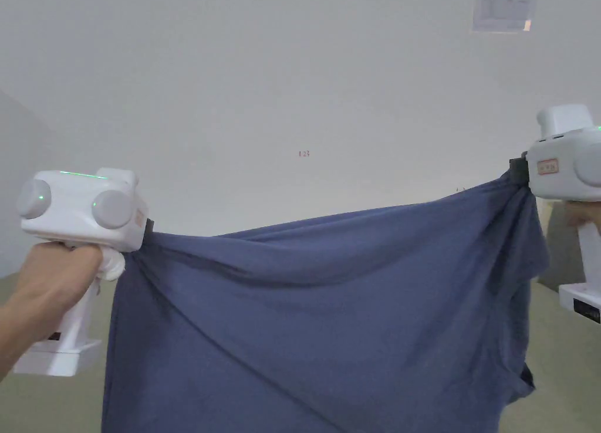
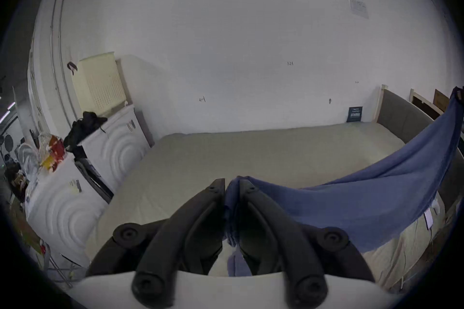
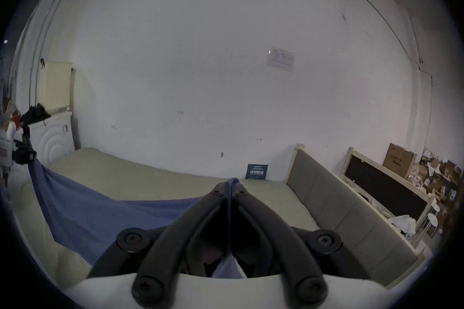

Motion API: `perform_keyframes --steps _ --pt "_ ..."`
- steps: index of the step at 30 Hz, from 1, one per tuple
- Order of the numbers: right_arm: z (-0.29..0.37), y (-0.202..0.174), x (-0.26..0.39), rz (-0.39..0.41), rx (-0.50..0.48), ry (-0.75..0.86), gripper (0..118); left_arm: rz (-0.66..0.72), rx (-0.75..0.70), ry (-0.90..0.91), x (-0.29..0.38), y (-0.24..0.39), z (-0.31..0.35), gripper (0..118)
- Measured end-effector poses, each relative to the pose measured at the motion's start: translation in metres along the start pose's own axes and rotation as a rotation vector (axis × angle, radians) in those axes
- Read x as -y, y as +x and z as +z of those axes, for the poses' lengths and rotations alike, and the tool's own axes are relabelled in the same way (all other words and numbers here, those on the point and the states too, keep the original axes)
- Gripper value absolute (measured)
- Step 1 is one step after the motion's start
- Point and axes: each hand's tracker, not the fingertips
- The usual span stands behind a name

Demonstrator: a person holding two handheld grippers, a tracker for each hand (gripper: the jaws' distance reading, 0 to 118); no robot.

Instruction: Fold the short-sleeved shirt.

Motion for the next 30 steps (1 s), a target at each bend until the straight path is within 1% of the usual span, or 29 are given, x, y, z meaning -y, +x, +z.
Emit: perform_keyframes --steps 1,5,10,14,16,17,20,21,22,23,24,26,28,30 --pt "-0.009 0.0 -0.006 -0.012 0.004 0.005 1 -0.007 -0.008 0.006 -0.008 0.002 -0.006 11" --pt "-0.048 -0.002 -0.031 0.013 0.03 0.008 1 -0.036 -0.044 0.044 -0.04 0.013 -0.028 11" --pt "-0.088 -0.003 -0.055 0.006 0.043 0.025 1 -0.05 -0.077 0.092 -0.068 0.026 -0.058 11" --pt "-0.11 -0.006 -0.051 0.007 0.04 0.029 1 -0.049 -0.081 0.11 -0.072 0.033 -0.093 11" --pt "-0.119 -0.009 -0.039 0.015 0.04 0.019 1 -0.042 -0.073 0.107 -0.066 0.035 -0.11 11" --pt "-0.123 -0.011 -0.03 0.017 0.042 0.013 1 -0.037 -0.068 0.102 -0.061 0.037 -0.12 11" --pt "-0.127 -0.014 0.012 -0.014 0.008 -0.029 1 -0.042 -0.043 0.062 -0.028 0.043 -0.143 11" --pt "-0.126 -0.017 0.03 0.006 -0.018 -0.064 1 -0.066 -0.038 0.031 -0.011 0.046 -0.152 11" --pt "-0.124 -0.019 0.049 0.004 -0.03 -0.071 1 -0.073 -0.03 0.016 0.004 0.047 -0.158 11" --pt "-0.12 -0.023 0.071 0.014 -0.039 -0.113 1 -0.075 -0.012 -0.014 0.025 0.048 -0.163 11" --pt "-0.115 -0.025 0.094 -0.008 -0.053 -0.122 1 -0.075 0.0 -0.043 0.045 0.048 -0.168 11" --pt "-0.1 -0.03 0.138 -0.02 -0.084 -0.185 1 -0.084 0.013 -0.075 0.082 0.047 -0.173 11" --pt "-0.083 -0.035 0.181 0.005 -0.103 -0.243 1 -0.089 0.028 -0.119 0.123 0.043 -0.172 11" --pt "-0.057 -0.04 0.221 -0.009 -0.125 -0.298 1 -0.078 0.05 -0.159 0.161 0.035 -0.162 11"
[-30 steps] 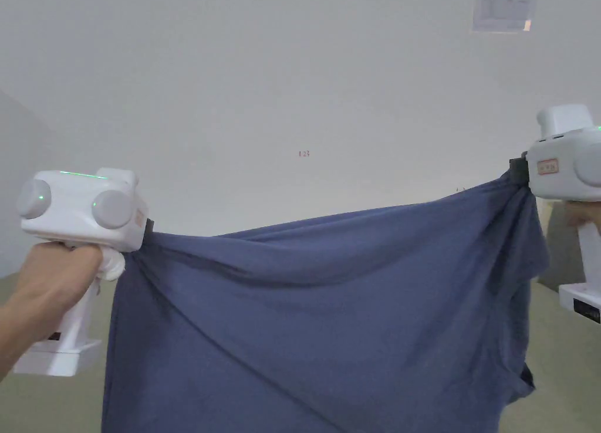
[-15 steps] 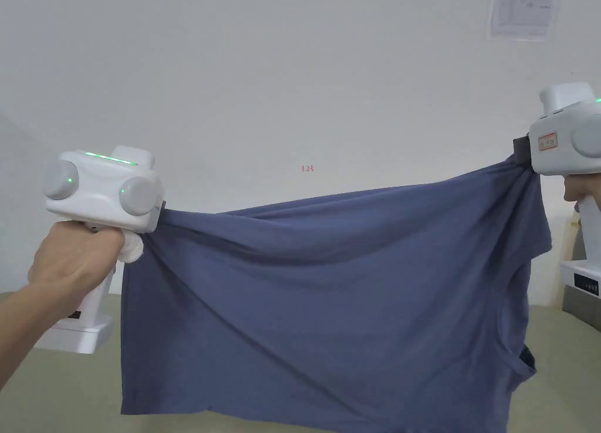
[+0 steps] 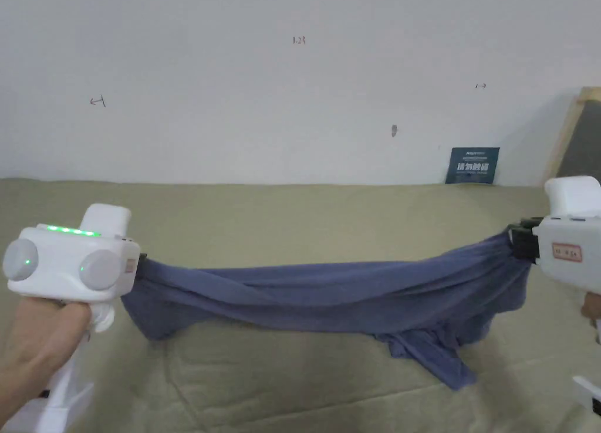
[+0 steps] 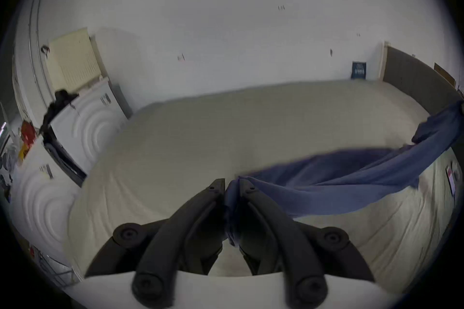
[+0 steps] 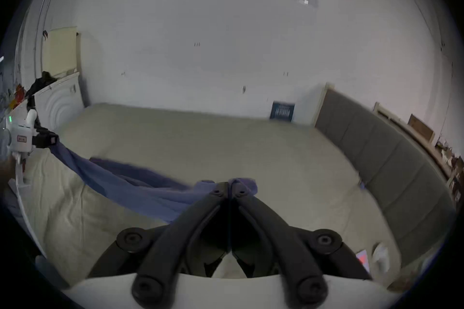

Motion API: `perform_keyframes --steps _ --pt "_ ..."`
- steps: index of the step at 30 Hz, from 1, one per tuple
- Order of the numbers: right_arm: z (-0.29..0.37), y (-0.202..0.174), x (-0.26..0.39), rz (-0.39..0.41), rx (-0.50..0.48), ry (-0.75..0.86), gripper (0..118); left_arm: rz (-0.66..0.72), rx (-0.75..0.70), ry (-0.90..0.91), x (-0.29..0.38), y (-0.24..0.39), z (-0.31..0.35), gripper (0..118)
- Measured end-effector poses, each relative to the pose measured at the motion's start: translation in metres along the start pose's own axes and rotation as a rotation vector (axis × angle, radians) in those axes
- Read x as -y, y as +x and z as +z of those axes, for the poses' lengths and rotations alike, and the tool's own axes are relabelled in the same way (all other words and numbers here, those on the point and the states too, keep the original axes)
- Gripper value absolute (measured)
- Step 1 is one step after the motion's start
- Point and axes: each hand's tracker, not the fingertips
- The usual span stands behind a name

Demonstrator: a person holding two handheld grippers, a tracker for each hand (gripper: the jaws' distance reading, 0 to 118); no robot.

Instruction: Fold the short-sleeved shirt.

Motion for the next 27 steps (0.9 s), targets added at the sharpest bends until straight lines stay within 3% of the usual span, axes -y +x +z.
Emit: perform_keyframes --steps 12,20,21,22,23,24,25,26,27 --pt "0.117 -0.008 0.214 -0.126 -0.096 -0.239 1 -0.01 0.103 -0.116 0.193 -0.042 0.095 11" --pt "0.111 -0.008 0.255 -0.111 -0.104 -0.364 2 -0.011 0.153 -0.173 0.242 -0.048 0.108 11" --pt "0.109 -0.009 0.257 -0.108 -0.102 -0.374 2 -0.008 0.158 -0.175 0.243 -0.048 0.108 12" --pt "0.107 -0.008 0.257 -0.108 -0.107 -0.395 5 -0.005 0.159 -0.174 0.242 -0.048 0.108 21" --pt "0.106 -0.009 0.258 -0.111 -0.11 -0.412 14 -0.002 0.152 -0.172 0.243 -0.045 0.113 41" --pt "0.108 -0.01 0.258 -0.109 -0.106 -0.42 37 -0.001 0.144 -0.176 0.243 -0.046 0.113 72" --pt "0.108 -0.01 0.258 -0.101 -0.112 -0.432 93 -0.001 0.146 -0.181 0.242 -0.048 0.113 111" --pt "0.108 -0.009 0.257 -0.093 -0.109 -0.441 118 0.0 0.148 -0.198 0.241 -0.05 0.112 118" --pt "0.108 -0.01 0.255 -0.086 -0.105 -0.447 112 -0.001 0.147 -0.193 0.242 -0.05 0.117 118"
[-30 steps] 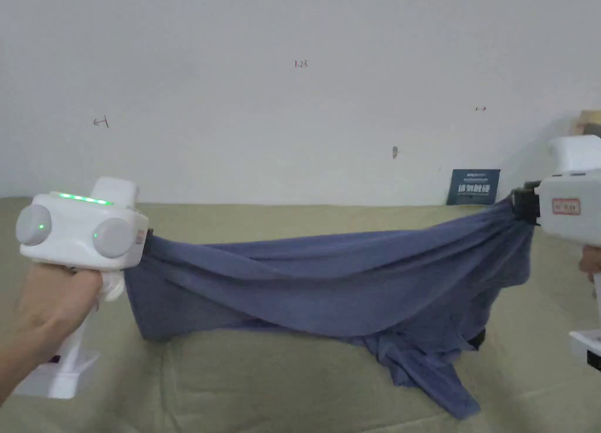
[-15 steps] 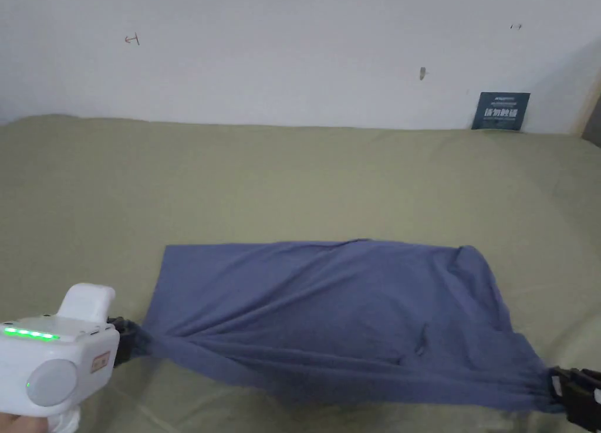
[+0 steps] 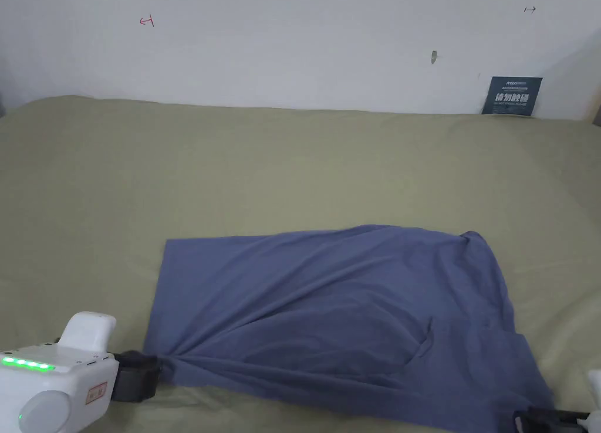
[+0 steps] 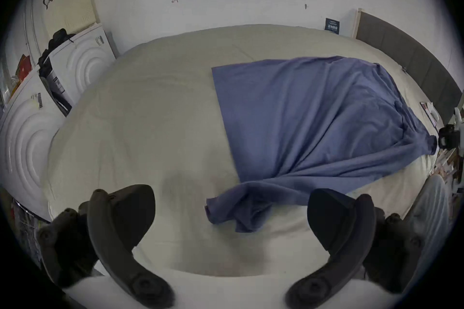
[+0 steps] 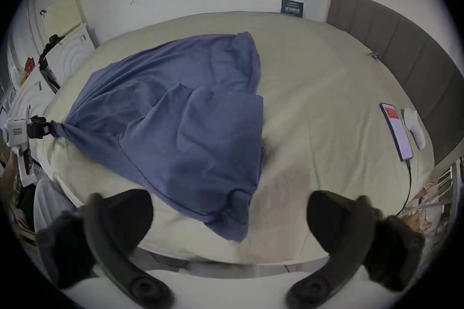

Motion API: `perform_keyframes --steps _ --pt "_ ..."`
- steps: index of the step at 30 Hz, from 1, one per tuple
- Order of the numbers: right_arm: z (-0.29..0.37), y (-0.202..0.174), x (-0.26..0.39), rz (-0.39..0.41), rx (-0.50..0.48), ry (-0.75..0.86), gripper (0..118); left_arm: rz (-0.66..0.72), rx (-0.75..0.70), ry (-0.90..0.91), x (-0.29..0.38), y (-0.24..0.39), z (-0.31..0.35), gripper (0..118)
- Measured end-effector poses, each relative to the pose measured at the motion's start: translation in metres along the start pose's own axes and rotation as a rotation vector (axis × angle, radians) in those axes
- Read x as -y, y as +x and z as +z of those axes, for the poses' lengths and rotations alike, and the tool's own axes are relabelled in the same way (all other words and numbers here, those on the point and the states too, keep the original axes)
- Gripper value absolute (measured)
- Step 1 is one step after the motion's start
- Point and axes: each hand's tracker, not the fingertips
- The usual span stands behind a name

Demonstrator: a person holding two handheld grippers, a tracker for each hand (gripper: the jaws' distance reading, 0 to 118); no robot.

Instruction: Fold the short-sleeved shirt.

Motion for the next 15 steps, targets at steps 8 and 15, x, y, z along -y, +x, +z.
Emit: perform_keyframes --steps 8,15 --pt "0.012 -0.014 -0.051 -0.022 0.008 0.184 0 0.107 -0.016 0.073 -0.047 0.0 0.008 1" --pt "-0.055 -0.012 -0.134 -0.051 0.005 0.197 0 0.13 -0.048 0.049 -0.145 0.003 -0.065 1"
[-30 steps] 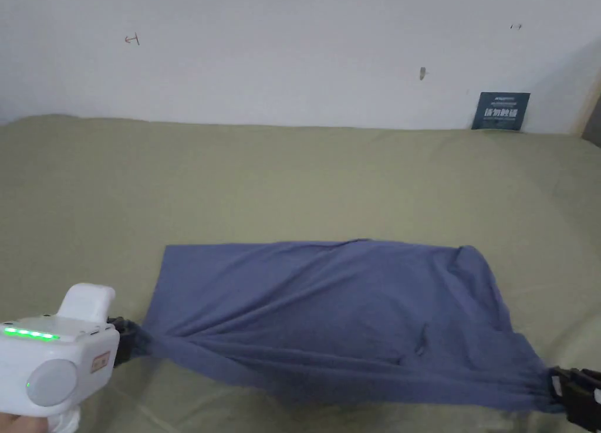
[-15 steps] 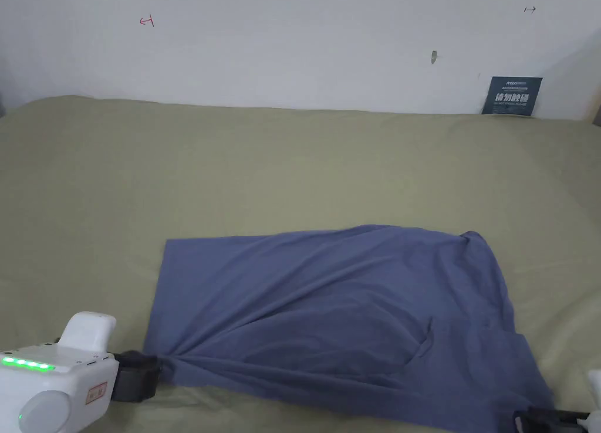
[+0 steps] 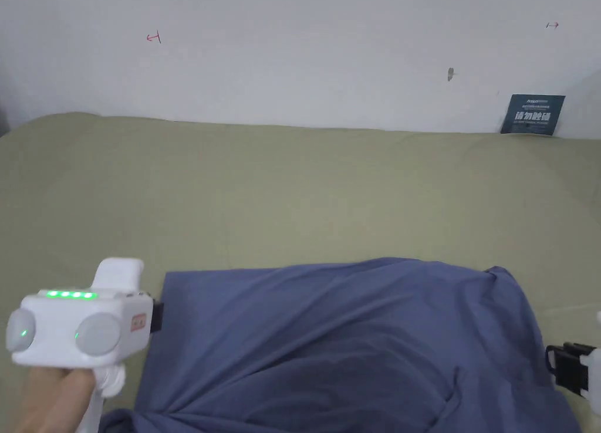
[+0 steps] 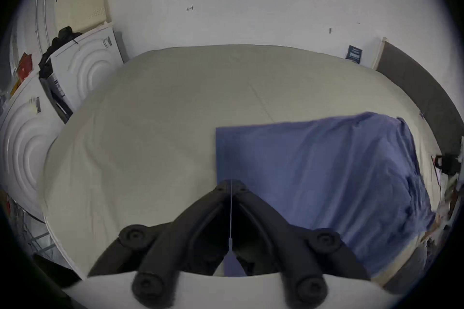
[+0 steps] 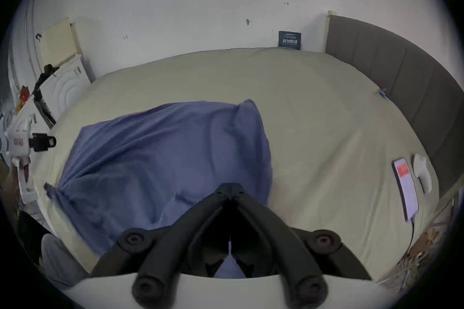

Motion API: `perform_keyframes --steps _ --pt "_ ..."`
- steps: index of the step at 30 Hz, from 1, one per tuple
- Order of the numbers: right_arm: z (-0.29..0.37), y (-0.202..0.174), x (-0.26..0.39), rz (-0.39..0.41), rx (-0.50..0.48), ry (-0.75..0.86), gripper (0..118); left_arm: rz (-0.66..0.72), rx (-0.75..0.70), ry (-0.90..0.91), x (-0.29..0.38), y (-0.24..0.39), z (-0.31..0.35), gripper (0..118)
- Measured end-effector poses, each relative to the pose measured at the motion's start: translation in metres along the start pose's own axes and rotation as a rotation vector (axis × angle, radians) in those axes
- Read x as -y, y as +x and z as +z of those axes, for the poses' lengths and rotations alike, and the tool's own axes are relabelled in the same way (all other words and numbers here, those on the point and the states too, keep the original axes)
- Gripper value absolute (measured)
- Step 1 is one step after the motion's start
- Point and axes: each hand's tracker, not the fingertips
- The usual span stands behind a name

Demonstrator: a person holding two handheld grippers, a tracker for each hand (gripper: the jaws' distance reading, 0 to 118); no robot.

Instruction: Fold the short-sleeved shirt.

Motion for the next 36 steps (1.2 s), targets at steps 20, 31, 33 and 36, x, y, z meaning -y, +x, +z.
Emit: perform_keyframes --steps 20,31,33,36 --pt "-0.125 0.04 -0.088 0.005 0.128 -0.117 1 0.031 -0.017 -0.162 -0.039 0.003 -0.136 30" --pt "-0.199 0.036 -0.11 -0.02 0.123 -0.248 31 -0.038 -0.023 -0.198 -0.045 0.017 -0.145 5" --pt "-0.201 0.034 -0.111 -0.017 0.107 -0.253 2 -0.067 -0.036 -0.197 -0.045 0.021 -0.144 5" --pt "-0.173 0.026 -0.108 -0.023 0.082 -0.182 2 -0.068 -0.037 -0.192 -0.048 0.018 -0.134 5"
